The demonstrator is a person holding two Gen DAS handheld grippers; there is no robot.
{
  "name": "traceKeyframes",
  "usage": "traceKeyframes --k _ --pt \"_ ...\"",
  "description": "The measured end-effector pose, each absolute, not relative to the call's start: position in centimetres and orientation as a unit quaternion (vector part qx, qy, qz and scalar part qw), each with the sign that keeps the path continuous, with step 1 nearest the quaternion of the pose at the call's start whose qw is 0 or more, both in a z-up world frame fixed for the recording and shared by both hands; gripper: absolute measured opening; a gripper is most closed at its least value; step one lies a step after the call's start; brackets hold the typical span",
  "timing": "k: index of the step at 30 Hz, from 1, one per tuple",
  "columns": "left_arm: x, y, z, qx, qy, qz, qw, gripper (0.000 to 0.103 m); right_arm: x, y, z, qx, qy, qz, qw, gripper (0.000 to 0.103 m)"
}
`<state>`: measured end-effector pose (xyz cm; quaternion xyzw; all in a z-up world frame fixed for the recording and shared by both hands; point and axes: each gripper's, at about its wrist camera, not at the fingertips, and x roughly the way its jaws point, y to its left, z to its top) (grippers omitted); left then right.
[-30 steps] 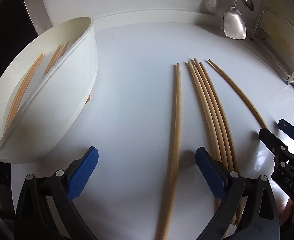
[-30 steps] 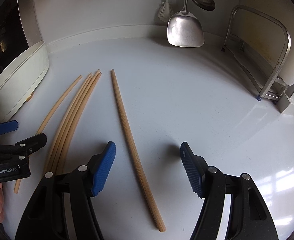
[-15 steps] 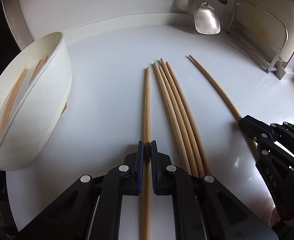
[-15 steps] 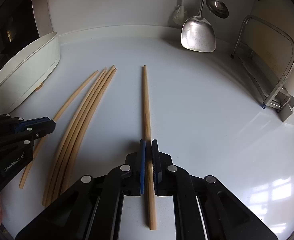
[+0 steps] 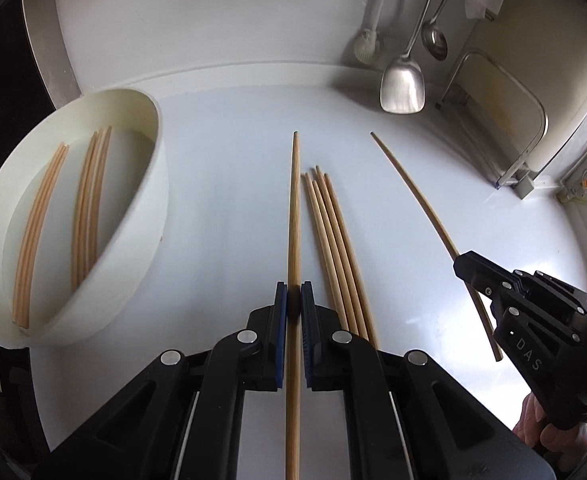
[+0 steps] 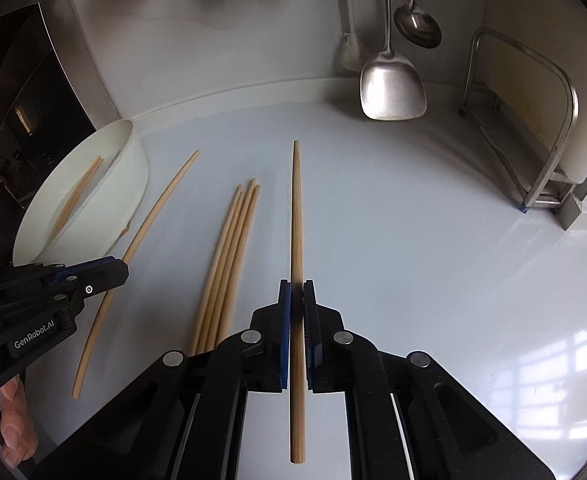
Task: Organize utensils
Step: 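Lift and carry both held chopsticks into the white basin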
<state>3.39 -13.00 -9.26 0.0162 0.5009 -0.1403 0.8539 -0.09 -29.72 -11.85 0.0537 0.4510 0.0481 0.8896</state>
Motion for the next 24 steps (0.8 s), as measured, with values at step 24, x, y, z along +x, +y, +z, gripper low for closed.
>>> traceKeyframes --k 24 --pt "11.4 9.9 -5.2 -0.030 0.494 -0.032 0.868 0.008 9.1 -5.4 -6.6 0.044 0.453 0.155 0.877 0.006"
